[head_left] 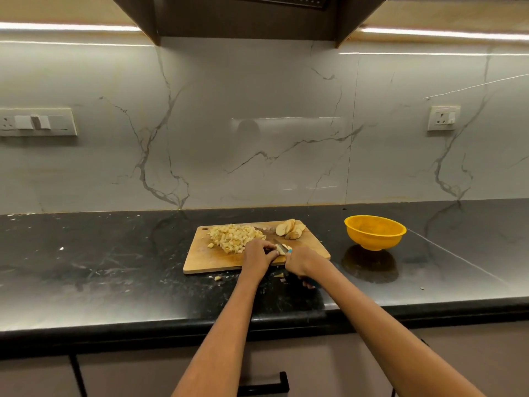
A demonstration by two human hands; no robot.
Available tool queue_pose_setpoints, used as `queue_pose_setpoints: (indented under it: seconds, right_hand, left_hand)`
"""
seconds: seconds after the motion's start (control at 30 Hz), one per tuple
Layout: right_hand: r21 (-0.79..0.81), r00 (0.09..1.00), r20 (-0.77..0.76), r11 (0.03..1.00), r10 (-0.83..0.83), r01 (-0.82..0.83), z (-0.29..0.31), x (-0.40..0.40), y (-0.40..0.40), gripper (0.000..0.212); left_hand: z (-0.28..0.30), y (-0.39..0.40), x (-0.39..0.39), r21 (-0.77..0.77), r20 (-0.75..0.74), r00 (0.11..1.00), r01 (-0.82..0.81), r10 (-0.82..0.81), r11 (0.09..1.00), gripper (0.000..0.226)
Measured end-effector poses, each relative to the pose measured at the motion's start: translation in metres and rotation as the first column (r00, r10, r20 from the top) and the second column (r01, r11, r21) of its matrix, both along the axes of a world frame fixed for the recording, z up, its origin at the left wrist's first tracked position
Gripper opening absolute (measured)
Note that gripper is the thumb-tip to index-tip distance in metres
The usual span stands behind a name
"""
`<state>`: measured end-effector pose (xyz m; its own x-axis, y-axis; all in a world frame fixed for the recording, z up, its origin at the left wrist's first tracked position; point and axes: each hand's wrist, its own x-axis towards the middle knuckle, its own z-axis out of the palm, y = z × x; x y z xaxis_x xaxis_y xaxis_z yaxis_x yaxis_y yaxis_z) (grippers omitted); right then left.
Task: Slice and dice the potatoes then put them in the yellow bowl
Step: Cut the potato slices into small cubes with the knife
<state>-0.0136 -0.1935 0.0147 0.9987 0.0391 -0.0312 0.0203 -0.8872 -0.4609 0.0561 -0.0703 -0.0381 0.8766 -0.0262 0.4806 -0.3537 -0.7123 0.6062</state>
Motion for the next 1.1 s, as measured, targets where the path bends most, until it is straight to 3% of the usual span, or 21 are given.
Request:
queue_pose_setpoints:
  seconds: [0.17, 0.27, 0.4, 0.47, 0.53, 0.83, 1.1]
  right_hand:
    - [-0.374, 0.997, 0.031, 0.926, 0.077, -0.060, -0.016, -0.010, 0.000, 0.032]
    - [-0.474, 0.990, 0.126, 0.880, 0.071, -0.002, -0.022, -0.037, -0.007, 0.030]
    - [-0.291, 0.980, 0.196, 0.954, -0.017, 0.075, -0.024, -0.048, -0.017, 0.035]
    - [-0.135, 0.980, 0.184, 0.985, -0.081, 0.107, -0.025, -0.040, -0.019, 0.039]
    - [-0.075, 0.985, 0.157, 0.994, -0.071, 0.084, -0.025, -0.029, -0.016, 0.039]
    - [-0.146, 0.997, 0.077, 0.989, -0.001, 0.012, -0.027, 0.007, -0.005, 0.043]
    - [-0.203, 1.000, -0.005, 0.979, 0.007, -0.008, -0.011, 0.008, 0.013, 0.031]
  left_hand:
    - [-0.001, -0.001, -0.002, -0.010, 0.008, 1.000, -0.010, 0.010, 1.000, 0.023]
    - [-0.003, -0.001, -0.002, -0.010, 0.007, 1.000, -0.020, 0.021, 1.000, 0.023]
    - [-0.005, -0.001, -0.004, -0.033, 0.002, 0.999, -0.035, 0.035, 0.999, 0.022]
    - [-0.004, -0.001, -0.005, -0.068, 0.012, 0.999, -0.049, 0.050, 0.996, 0.020]
    - [-0.004, -0.001, -0.005, -0.081, 0.022, 0.998, -0.055, 0.057, 0.995, 0.019]
    - [-0.003, 0.001, -0.003, -0.079, 0.040, 0.998, -0.038, 0.041, 0.996, 0.017]
    - [-0.001, -0.001, -0.004, -0.060, 0.042, 0.999, -0.020, 0.022, 0.998, 0.015]
